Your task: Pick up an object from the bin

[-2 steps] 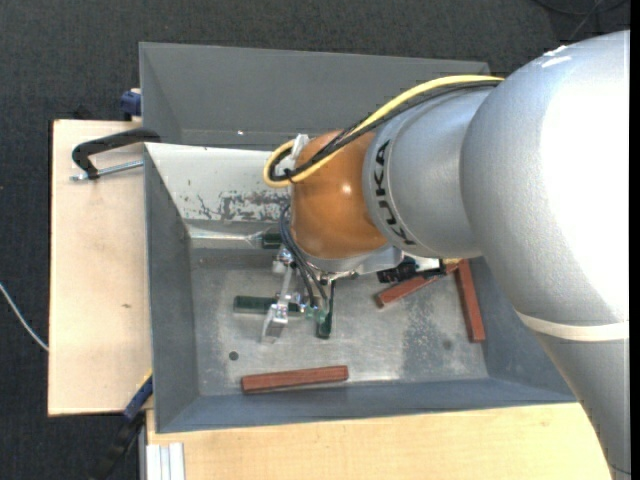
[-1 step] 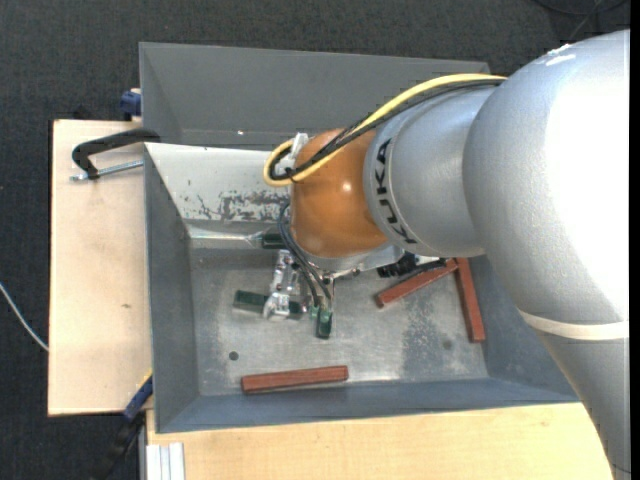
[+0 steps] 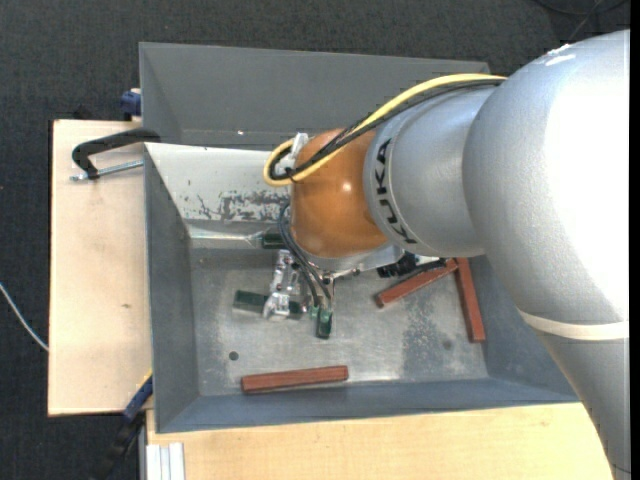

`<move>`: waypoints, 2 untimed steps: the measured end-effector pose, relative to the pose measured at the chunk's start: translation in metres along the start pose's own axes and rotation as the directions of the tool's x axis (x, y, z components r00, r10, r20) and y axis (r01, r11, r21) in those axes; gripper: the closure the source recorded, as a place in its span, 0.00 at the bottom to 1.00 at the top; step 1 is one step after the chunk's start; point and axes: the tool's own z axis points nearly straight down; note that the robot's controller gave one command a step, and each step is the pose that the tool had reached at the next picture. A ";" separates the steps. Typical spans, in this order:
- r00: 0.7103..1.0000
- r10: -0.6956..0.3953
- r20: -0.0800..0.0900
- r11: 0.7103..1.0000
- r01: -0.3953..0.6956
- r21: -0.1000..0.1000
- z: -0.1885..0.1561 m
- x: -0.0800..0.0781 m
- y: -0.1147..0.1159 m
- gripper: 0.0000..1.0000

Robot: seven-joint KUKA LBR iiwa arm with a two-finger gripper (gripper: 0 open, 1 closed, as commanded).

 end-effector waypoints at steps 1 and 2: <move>1.000 0.000 -0.004 1.000 0.000 0.002 -0.004 0.001 -0.001 1.00; 1.000 0.000 -0.008 1.000 0.000 0.004 -0.026 0.003 -0.001 1.00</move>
Offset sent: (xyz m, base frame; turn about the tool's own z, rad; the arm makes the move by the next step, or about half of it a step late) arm -0.0001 0.0000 0.0185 0.0000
